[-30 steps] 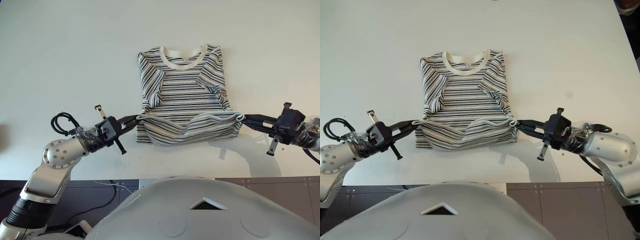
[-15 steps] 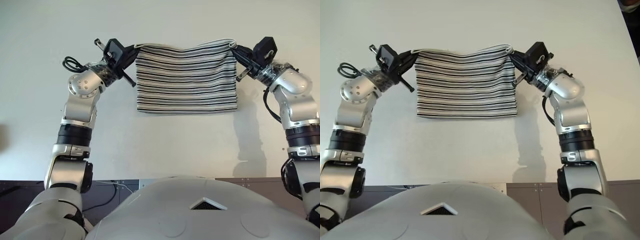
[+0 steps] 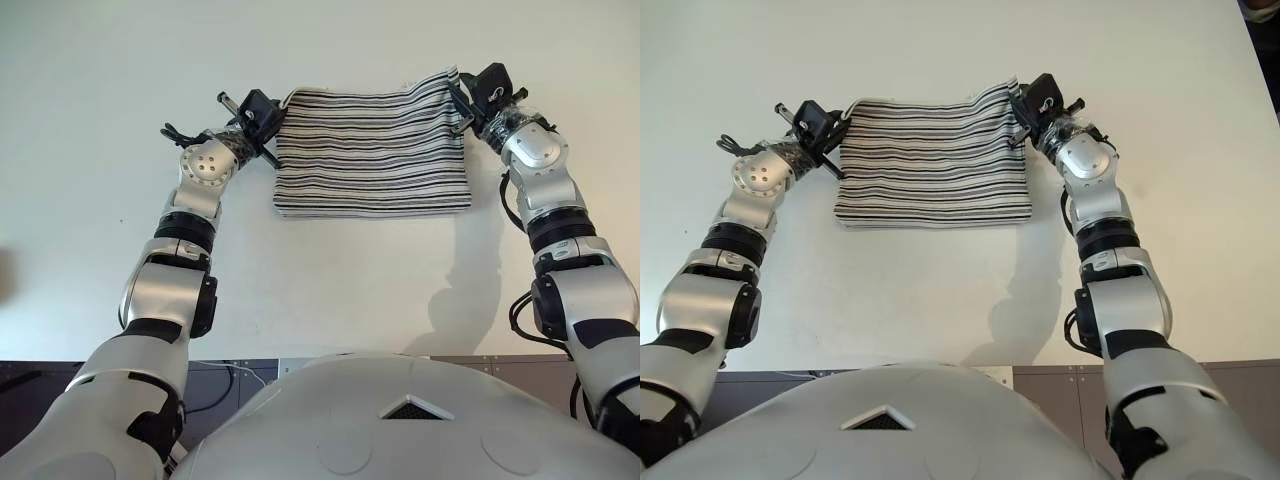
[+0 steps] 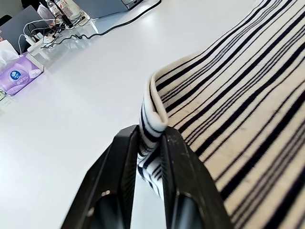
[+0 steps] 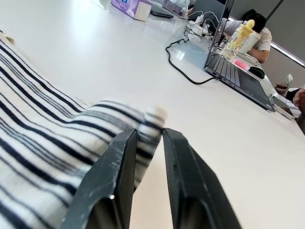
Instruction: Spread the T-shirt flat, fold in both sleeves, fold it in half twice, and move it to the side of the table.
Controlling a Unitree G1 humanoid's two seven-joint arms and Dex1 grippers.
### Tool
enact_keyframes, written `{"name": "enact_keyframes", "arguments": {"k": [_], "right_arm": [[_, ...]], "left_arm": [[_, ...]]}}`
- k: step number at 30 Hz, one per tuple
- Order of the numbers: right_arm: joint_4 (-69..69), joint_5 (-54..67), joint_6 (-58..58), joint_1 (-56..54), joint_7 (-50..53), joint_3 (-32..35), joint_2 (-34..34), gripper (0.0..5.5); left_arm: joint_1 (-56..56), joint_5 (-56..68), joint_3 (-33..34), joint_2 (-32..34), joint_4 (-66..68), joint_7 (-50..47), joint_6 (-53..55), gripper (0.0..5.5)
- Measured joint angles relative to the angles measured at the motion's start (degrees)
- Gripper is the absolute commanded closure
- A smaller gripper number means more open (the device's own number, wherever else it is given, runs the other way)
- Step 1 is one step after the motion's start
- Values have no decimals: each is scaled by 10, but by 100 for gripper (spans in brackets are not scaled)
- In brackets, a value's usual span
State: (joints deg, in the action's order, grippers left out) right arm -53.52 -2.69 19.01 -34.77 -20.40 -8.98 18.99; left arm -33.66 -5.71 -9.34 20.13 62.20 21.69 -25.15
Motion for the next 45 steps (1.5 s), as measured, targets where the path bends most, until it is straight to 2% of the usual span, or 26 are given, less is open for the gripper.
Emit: {"name": "enact_keyframes", "arguments": {"k": [3, 8, 12, 17, 22, 26, 30, 32, 34, 36, 39, 45], "right_arm": [[-27, -17, 8, -20, 33, 2, -11, 342], [-57, -57, 22, -47, 83, -1, -11, 342], [-103, -120, 56, -81, 43, -61, -36, 342], [-186, -216, 14, -130, 56, -132, -33, 342], [-215, -264, -25, -154, 67, -162, 29, 342], [-207, -296, 14, -155, -21, -197, 108, 342], [-104, -183, 126, -93, -232, -168, 204, 342], [7, -104, 127, -34, -325, -165, 238, 342], [174, -17, 88, 49, -411, -168, 258, 342], [298, 23, 31, 100, -441, -180, 250, 342], [458, 42, -87, 165, -436, -206, 186, 342], [534, 17, -168, 236, -368, -181, 184, 342]], "left_arm": [[-35, -5, 16, -6, 29, -65, -4, 443], [-44, -30, 29, 7, 75, -152, 2, 443], [-40, -5, 73, 13, 78, -184, 2, 443], [-5, 34, 121, -6, 54, -210, -2, 443], [45, 38, 140, -13, 21, -224, -5, 443], [85, 32, 140, -21, -12, -241, -5, 443], [110, 32, 141, -23, -52, -246, -6, 443], [134, 33, 142, -24, -87, -248, -6, 443], [173, 33, 143, -26, -141, -249, -5, 443], [202, 33, 143, -28, -187, -248, 5, 443], [223, 33, 142, -29, -265, -233, 52, 443], [280, 31, 140, -24, -369, -197, 111, 443]]}}
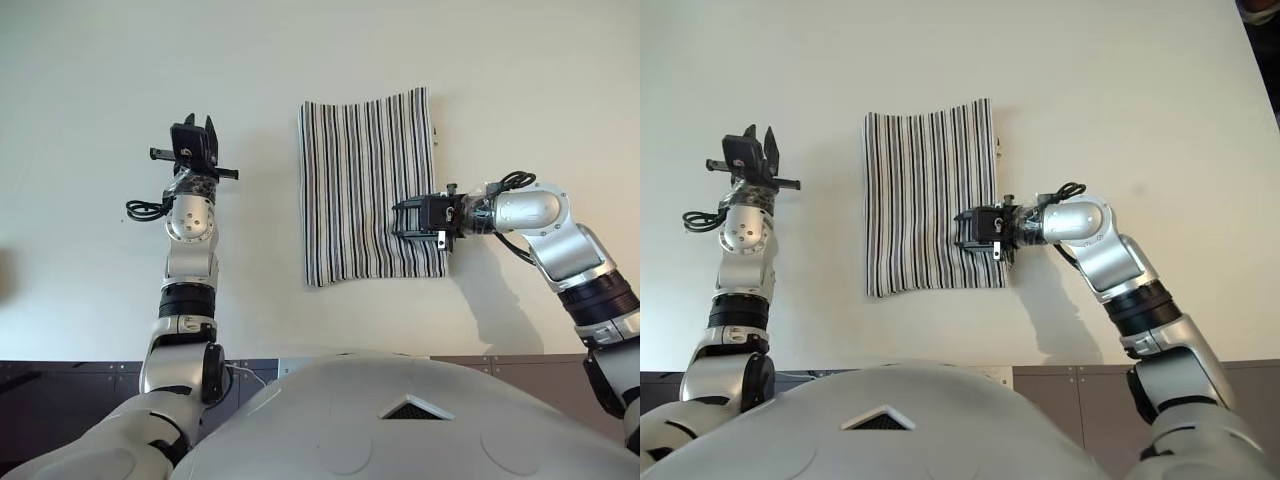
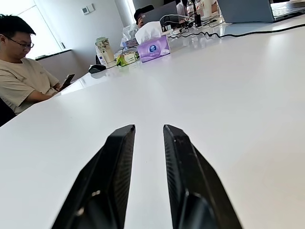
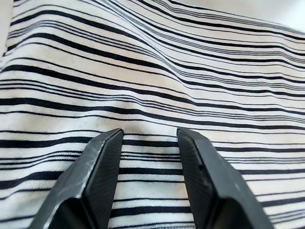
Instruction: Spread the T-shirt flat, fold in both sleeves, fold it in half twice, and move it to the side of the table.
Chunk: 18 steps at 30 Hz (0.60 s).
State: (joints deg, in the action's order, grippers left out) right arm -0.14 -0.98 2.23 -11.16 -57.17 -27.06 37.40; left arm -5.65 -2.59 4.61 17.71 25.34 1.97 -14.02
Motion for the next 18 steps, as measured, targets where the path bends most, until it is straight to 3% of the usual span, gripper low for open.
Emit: {"name": "enact_keyframes", "arguments": {"k": [2, 7, 8, 11, 14, 18], "right_arm": [[28, 21, -24, 29, 12, 23, -2, 342], [158, 222, -116, 76, 102, 204, -59, 342], [162, 207, -99, 84, 125, 234, -54, 342], [123, 73, -5, 122, 165, 235, -12, 339], [33, -97, 175, 148, 193, 208, 73, 278], [-3, -150, 330, 173, 170, 187, 150, 260]], "left_arm": [[25, -2, -7, 8, -39, 20, 14, 443], [92, -22, -22, 52, -174, 82, 50, 443], [111, -22, -22, 64, -209, 104, 67, 443], [136, -22, -40, 92, -280, 161, 85, 423], [202, -68, -93, 182, -331, 258, 11, 371], [264, -91, -106, 299, -323, 345, -97, 316]]}}
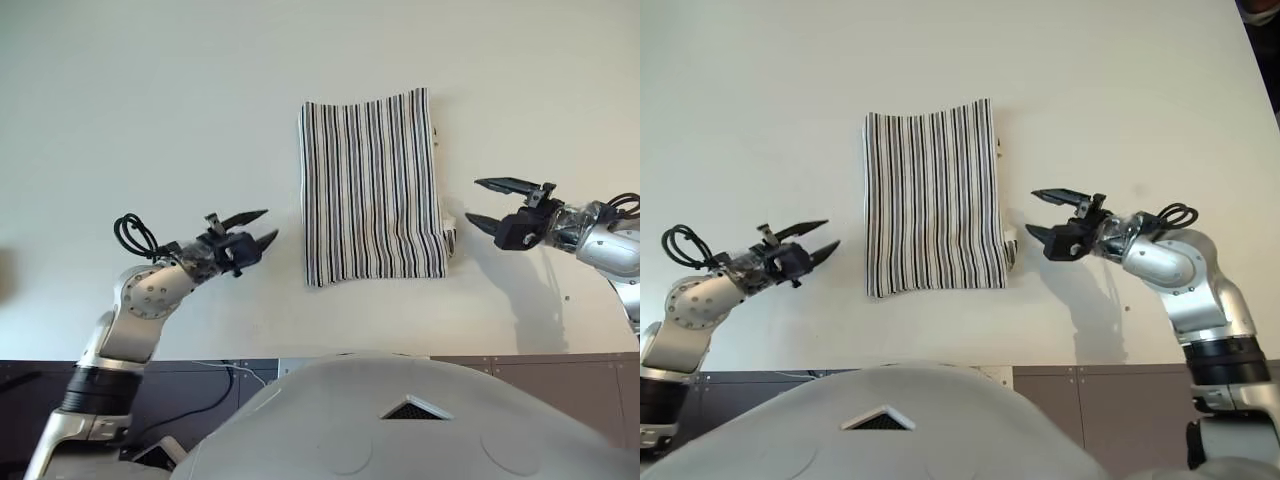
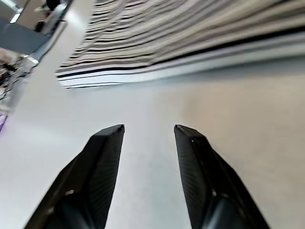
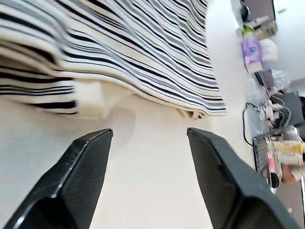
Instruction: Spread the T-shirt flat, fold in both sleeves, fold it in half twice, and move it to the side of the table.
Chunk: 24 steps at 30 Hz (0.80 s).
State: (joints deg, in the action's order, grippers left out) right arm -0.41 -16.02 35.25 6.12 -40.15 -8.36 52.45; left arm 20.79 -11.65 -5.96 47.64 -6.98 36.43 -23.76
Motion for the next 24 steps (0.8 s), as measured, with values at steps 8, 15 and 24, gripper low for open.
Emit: {"name": "enact_keyframes", "arguments": {"k": [8, 15, 24], "right_arm": [[-20, -2, 119, -8, -50, -57, 42, 260], [-82, -54, 172, -77, -14, -88, 7, 260], [-137, -89, 274, -107, 38, -118, -2, 260]], "left_arm": [[-75, -73, -70, 2, 62, -12, -130, 298], [-118, -111, -111, -5, 95, -44, -186, 298], [-143, -140, -133, -5, 131, -90, -230, 298]]}}
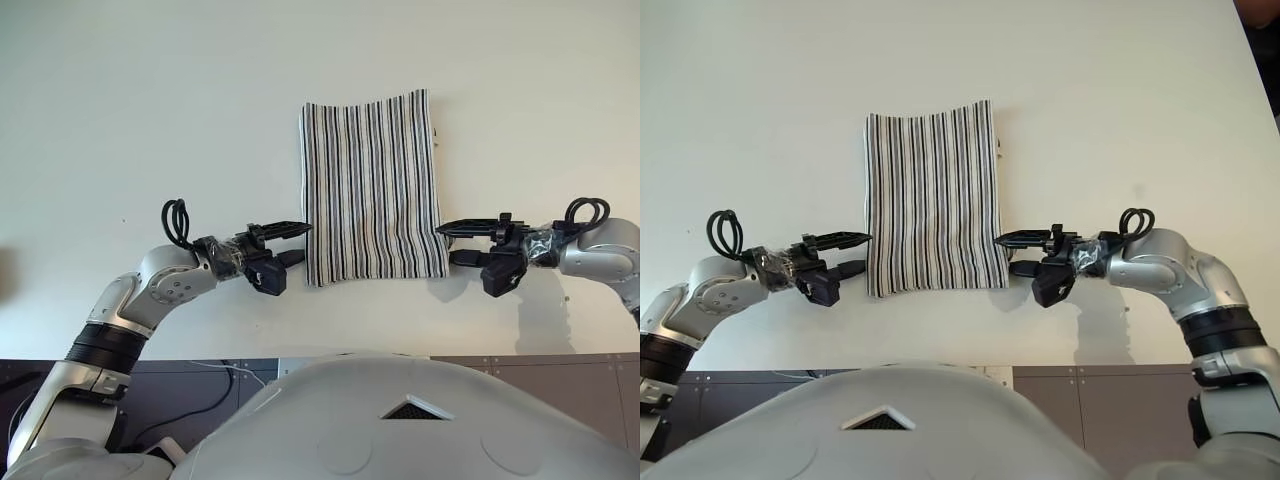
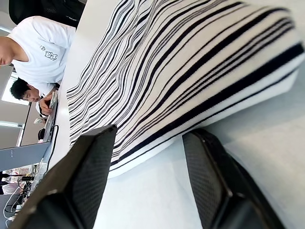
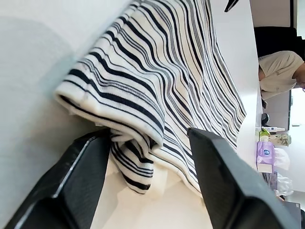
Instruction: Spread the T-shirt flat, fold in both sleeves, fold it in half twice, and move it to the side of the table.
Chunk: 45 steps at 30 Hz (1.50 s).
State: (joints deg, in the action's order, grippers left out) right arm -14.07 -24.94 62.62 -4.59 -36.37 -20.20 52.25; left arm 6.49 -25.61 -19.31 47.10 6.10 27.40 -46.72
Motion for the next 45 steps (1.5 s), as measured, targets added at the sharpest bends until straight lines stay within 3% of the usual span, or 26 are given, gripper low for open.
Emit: {"name": "enact_keyframes", "arguments": {"k": [6, 13, 21, 28, 33, 41, 45], "right_arm": [[-7, -2, 10, 6, 17, -7, 3, 260], [-30, -31, 9, -6, 55, -10, -4, 260], [-53, -69, 23, -17, 91, -22, -5, 417], [-64, -101, 22, -22, 119, -32, -7, 538], [-63, -108, 18, -14, 138, -32, -7, 538], [-60, -110, 10, -10, 154, -38, -9, 540], [-61, -111, 10, -14, 156, -42, -9, 540]], "left_arm": [[-3, -6, -12, 0, 22, -32, -24, 298], [-11, -19, -31, -1, 38, -48, -33, 397], [-27, -21, -38, 1, 42, -47, -43, 474], [-22, -33, -36, 4, 48, -95, -56, 474], [-19, -48, -36, 7, 48, -118, -62, 474], [-9, -56, -48, 12, 45, -118, -62, 337], [9, -50, -59, 20, 23, -112, -73, 328]]}}
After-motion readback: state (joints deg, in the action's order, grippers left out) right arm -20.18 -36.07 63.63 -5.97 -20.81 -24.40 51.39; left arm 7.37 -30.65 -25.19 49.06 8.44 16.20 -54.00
